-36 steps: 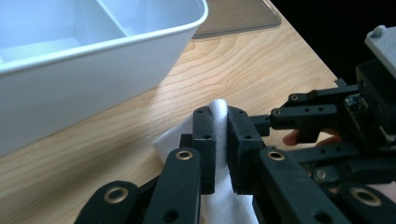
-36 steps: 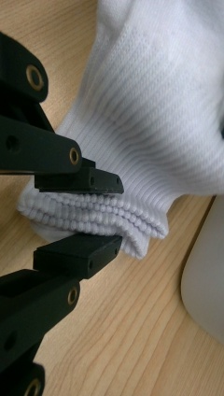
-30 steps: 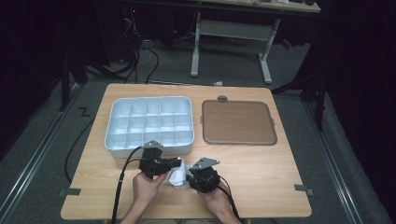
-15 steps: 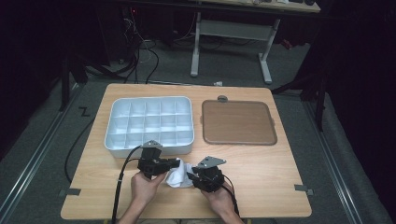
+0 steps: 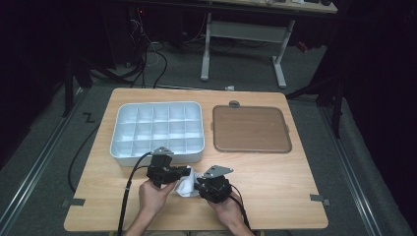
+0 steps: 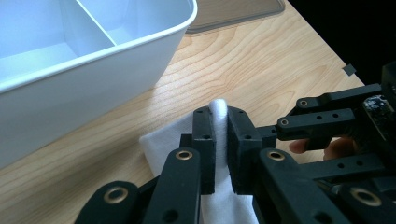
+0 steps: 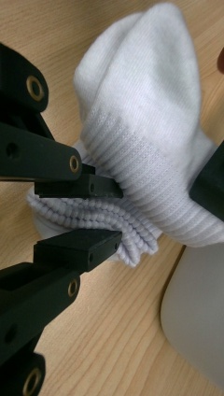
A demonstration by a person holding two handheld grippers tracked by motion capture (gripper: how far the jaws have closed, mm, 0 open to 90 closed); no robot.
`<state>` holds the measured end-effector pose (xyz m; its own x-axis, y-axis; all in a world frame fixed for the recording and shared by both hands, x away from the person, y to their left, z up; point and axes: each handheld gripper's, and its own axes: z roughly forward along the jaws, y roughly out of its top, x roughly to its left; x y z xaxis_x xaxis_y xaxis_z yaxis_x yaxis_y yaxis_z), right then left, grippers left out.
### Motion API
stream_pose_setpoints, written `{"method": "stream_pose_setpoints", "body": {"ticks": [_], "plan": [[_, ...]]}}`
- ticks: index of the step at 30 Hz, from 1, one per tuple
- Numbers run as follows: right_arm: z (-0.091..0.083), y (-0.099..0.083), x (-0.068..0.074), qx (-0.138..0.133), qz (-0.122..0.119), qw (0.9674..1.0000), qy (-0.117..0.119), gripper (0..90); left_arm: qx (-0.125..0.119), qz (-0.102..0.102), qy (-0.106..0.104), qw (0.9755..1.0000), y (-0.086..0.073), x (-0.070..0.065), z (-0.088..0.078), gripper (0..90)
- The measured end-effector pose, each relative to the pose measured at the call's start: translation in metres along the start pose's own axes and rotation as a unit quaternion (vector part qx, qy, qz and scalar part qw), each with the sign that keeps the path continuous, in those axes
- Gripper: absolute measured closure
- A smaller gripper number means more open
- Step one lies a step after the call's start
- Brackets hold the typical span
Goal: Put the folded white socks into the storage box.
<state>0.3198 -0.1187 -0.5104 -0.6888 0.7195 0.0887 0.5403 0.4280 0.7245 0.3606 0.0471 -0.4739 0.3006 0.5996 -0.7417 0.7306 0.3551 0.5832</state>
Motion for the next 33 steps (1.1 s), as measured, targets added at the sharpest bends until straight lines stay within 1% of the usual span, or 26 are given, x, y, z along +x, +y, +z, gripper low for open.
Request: {"method": "stream_pose_setpoints", "body": {"ticks": [4, 5, 7, 9, 12, 13, 14, 17, 18, 19, 20, 21, 22, 23, 24, 27, 29, 30, 33], "plan": [[0.001, 0.000, 0.002, 0.003, -0.009, 0.9999, 0.002, 73.9, 0.000, -0.001, -0.004, 1.0000, -0.001, -0.001, 0.001, 83.3], [0.004, 0.002, 0.003, 0.009, -0.013, 0.9999, 0.003, 74.0, 0.001, -0.001, -0.004, 1.0000, -0.002, -0.001, 0.002, 83.3], [0.007, 0.003, 0.004, 0.010, -0.018, 0.9998, 0.006, 74.0, 0.002, -0.001, -0.006, 1.0000, -0.003, -0.002, 0.004, 83.2], [0.009, 0.003, 0.004, 0.011, -0.019, 0.9997, 0.007, 74.1, 0.002, -0.001, -0.007, 1.0000, -0.004, -0.002, 0.005, 83.2], [0.014, 0.004, 0.003, 0.008, -0.022, 0.9995, 0.018, 73.9, 0.003, 0.001, -0.005, 1.0000, -0.006, -0.001, 0.007, 83.2], [0.014, 0.004, 0.003, 0.008, -0.022, 0.9995, 0.018, 73.9, 0.005, 0.005, -0.004, 1.0000, -0.006, -0.001, 0.008, 83.2], [0.013, 0.004, 0.002, 0.008, -0.020, 0.9995, 0.023, 72.8, 0.004, 0.005, -0.002, 1.0000, -0.008, 0.000, 0.009, 83.2], [0.011, 0.003, 0.002, 0.007, -0.019, 0.9996, 0.021, 71.6, 0.006, 0.008, 0.001, 1.0000, -0.009, 0.000, 0.009, 83.2], [0.006, 0.002, 0.001, 0.003, -0.018, 0.9996, 0.019, 71.1, 0.007, 0.008, 0.003, 0.9999, -0.010, 0.000, 0.010, 83.2], [0.006, 0.002, 0.001, 0.003, -0.018, 0.9996, 0.019, 71.1, 0.007, 0.008, 0.003, 0.9999, -0.010, 0.000, 0.010, 83.2], [0.000, 0.000, 0.000, 0.000, -0.017, 0.9997, 0.016, 71.1, 0.007, 0.011, 0.004, 0.9999, -0.010, 0.000, 0.010, 83.3], [0.000, 0.000, 0.000, 0.000, -0.017, 0.9997, 0.016, 71.1, 0.008, 0.013, 0.006, 0.9999, -0.010, 0.001, 0.011, 83.3], [-0.006, -0.002, -0.002, -0.004, -0.013, 0.9999, 0.010, 71.1, 0.010, 0.017, 0.009, 0.9998, -0.012, 0.001, 0.012, 83.3], [-0.006, -0.002, -0.002, -0.004, -0.013, 0.9999, 0.010, 71.1, 0.010, 0.017, 0.009, 0.9998, -0.012, 0.001, 0.012, 83.3], [-0.011, -0.006, -0.005, -0.011, -0.005, 0.9999, 0.007, 71.1, 0.011, 0.019, 0.012, 0.9997, -0.013, 0.001, 0.013, 83.3], [-0.015, -0.009, -0.008, -0.013, 0.000, 0.9999, 0.006, 71.0, 0.013, 0.026, 0.016, 0.9994, -0.016, 0.002, 0.016, 83.3], [-0.016, -0.013, -0.009, -0.010, -0.001, 0.9999, 0.004, 70.4, 0.013, 0.028, 0.018, 0.9994, -0.018, 0.002, 0.019, 83.2], [-0.015, -0.015, -0.009, -0.006, 0.001, 1.0000, 0.005, 69.5, 0.011, 0.028, 0.019, 0.9994, -0.019, 0.002, 0.020, 83.2], [-0.013, -0.017, -0.008, -0.007, 0.001, 0.9999, 0.012, 69.0, 0.008, 0.029, 0.021, 0.9993, -0.020, 0.002, 0.022, 83.2]]}}
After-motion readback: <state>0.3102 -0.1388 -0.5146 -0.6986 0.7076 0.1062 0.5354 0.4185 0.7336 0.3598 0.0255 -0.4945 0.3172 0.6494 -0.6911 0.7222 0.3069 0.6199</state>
